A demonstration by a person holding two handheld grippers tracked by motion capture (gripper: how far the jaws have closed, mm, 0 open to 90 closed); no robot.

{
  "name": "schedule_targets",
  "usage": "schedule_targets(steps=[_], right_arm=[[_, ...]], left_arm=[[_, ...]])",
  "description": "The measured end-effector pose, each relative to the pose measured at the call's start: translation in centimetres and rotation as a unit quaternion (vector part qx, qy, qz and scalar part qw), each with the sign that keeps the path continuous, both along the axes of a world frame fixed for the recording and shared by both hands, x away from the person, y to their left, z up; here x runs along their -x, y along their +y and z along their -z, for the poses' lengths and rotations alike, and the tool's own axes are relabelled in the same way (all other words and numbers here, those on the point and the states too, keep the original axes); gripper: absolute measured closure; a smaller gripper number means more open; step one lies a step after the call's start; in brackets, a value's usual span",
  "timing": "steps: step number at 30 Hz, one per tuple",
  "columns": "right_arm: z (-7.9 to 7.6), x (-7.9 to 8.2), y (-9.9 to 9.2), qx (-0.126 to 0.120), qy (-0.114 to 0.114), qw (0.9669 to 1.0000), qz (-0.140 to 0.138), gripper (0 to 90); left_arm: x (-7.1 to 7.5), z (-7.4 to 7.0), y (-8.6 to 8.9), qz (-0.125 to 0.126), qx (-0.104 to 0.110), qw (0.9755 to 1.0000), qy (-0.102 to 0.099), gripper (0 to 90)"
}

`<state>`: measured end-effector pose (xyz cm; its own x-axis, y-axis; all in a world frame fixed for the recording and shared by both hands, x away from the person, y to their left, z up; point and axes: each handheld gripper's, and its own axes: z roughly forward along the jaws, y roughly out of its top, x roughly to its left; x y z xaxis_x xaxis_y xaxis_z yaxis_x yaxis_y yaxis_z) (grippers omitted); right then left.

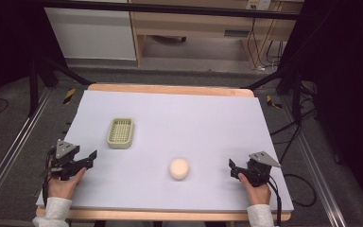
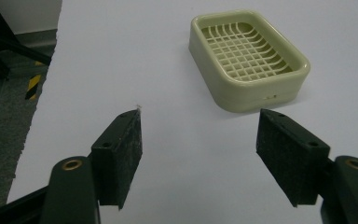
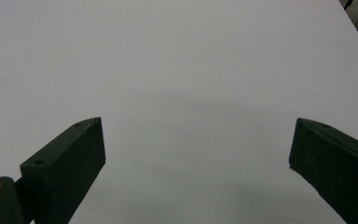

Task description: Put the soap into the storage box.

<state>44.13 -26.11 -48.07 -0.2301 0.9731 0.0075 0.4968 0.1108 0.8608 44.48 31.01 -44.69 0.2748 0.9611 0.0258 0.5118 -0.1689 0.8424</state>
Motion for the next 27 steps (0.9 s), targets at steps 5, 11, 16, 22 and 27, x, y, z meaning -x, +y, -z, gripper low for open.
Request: schedule_targets(steps=[5, 11, 16, 22, 27], right_arm=[[0.1, 0.0, -0.4, 0.001, 0.000, 1.0000, 0.009, 4.0], [0.1, 0.0, -0.4, -0.001, -0.001, 1.0000, 0.009, 4.0], [0.1, 0.0, -0.2, -0.003, -0.007, 1.0000, 0.005, 4.0], [0.4, -0.1, 0.0, 0.002, -0.004, 1.0000, 0.001, 4.0], [0.4, 0.0, 0.0, 0.002, -0.003, 1.0000, 0.001, 4.0]], left_arm=[[0.1, -0.1, -0.4, 0.015, 0.006, 0.9999, 0.000, 37.1], [0.6, -0.8, -1.0, 0.024, 0.008, 0.9997, -0.005, 37.0], [0.6, -1.4, -1.6, 0.033, 0.014, 0.9993, -0.008, 35.6], [0.8, -1.8, -2.8, 0.051, 0.014, 0.9985, -0.012, 34.9], [1.0, -1.8, -3.3, 0.062, 0.018, 0.9979, -0.009, 33.6]])
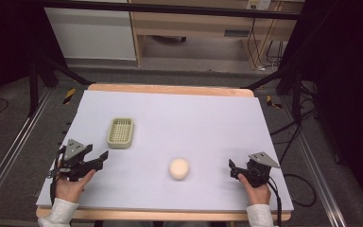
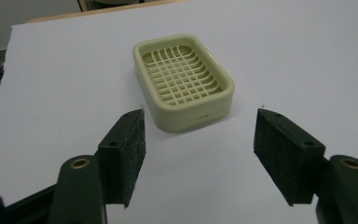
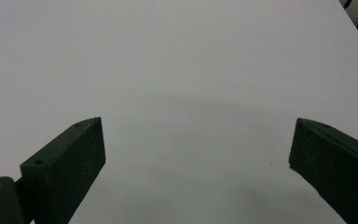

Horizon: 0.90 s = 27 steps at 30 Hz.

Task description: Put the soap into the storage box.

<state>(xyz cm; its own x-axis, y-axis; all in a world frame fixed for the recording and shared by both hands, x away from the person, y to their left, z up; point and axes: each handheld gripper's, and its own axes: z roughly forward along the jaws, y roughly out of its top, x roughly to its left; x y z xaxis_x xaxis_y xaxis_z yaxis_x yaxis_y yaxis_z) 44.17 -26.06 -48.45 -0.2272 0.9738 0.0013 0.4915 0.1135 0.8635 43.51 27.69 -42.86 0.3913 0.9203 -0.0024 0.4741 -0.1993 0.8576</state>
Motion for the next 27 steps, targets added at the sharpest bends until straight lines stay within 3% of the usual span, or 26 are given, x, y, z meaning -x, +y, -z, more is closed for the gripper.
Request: schedule_targets(steps=[9, 27], right_arm=[[0.1, -0.2, 0.0, 0.003, 0.008, 1.0000, -0.003, 4.0], [0.1, 0.0, 0.0, 0.003, -0.002, 1.0000, 0.001, 4.1]], left_arm=[[-0.1, -0.2, -1.8, 0.033, -0.006, 0.9994, 0.003, 31.9], [-0.7, -1.1, -6.1, 0.080, -0.022, 0.9966, 0.001, 29.0]])
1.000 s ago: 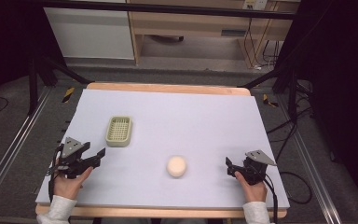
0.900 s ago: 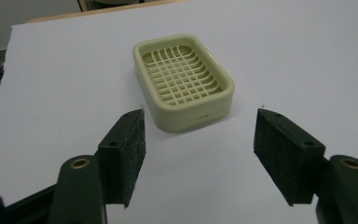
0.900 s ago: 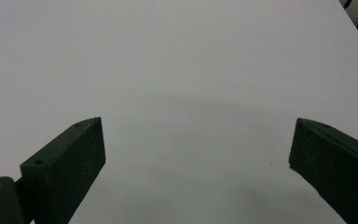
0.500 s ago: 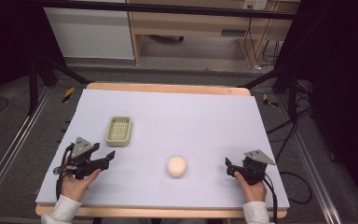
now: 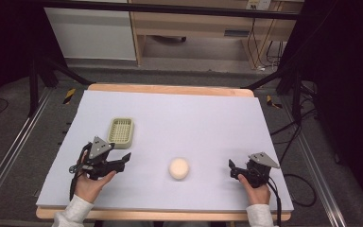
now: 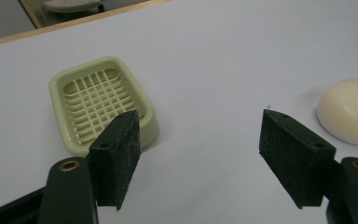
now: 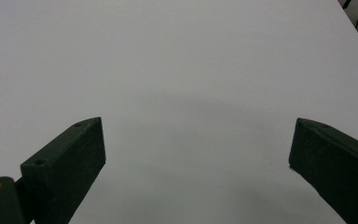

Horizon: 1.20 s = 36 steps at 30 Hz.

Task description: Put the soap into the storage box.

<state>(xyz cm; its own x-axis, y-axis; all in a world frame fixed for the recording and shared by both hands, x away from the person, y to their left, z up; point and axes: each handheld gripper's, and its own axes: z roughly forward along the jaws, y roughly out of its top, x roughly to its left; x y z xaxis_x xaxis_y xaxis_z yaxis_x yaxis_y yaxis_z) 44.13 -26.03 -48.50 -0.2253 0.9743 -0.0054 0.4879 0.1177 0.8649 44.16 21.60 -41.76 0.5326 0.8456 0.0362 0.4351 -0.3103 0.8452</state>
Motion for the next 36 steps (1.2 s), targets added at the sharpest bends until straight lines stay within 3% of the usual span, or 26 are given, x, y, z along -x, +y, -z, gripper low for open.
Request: schedule_targets(steps=[18, 36], right_arm=[[0.0, 0.0, 0.0, 0.001, 0.001, 1.0000, -0.003, 4.0], [0.0, 0.0, 0.1, 0.007, -0.001, 1.0000, -0.004, 4.0]], left_arm=[[-0.8, -0.2, -4.2, 0.051, -0.008, 0.9985, 0.017, 27.6], [-1.2, 0.0, -7.5, 0.083, -0.012, 0.9961, 0.025, 27.4]])
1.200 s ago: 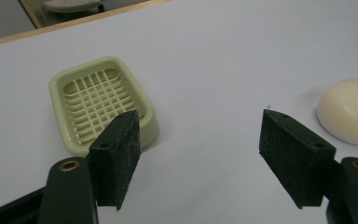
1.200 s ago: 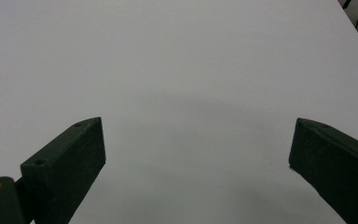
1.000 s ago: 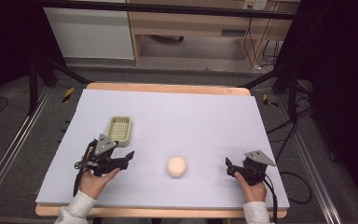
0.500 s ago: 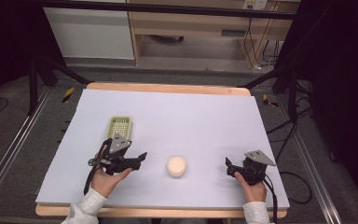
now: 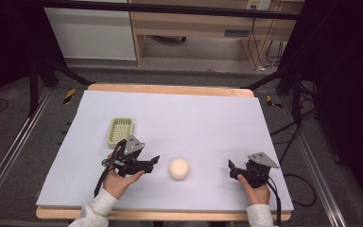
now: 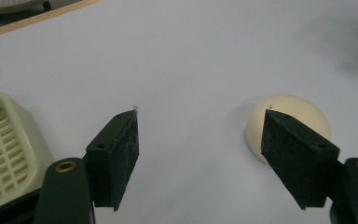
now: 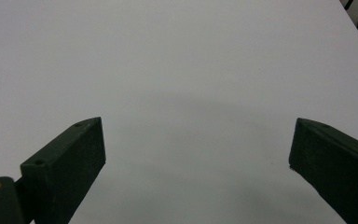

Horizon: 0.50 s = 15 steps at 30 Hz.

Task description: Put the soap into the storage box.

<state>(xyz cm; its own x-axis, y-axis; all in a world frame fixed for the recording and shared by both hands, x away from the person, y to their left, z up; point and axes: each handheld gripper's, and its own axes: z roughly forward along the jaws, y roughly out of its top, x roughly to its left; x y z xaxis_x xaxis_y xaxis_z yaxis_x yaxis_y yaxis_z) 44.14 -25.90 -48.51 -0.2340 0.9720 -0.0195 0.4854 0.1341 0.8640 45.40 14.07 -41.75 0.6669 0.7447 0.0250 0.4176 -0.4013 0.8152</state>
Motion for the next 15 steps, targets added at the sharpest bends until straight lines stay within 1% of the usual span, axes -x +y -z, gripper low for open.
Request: schedule_targets(steps=[3, 8, 15], right_arm=[[0.0, 0.0, 0.0, 0.000, 0.001, 1.0000, 0.000, 4.0], [0.0, 0.0, 0.0, 0.001, 0.002, 1.0000, -0.001, 4.0], [0.0, -0.1, 0.1, 0.002, 0.003, 1.0000, -0.002, 4.0]], left_arm=[[0.0, 0.0, -0.4, 0.003, 0.002, 1.0000, 0.001, 27.5], [-0.1, 0.2, -1.3, 0.010, -0.003, 0.9999, 0.002, 27.4], [-0.3, 0.3, -1.8, 0.016, -0.005, 0.9998, 0.006, 27.4]])
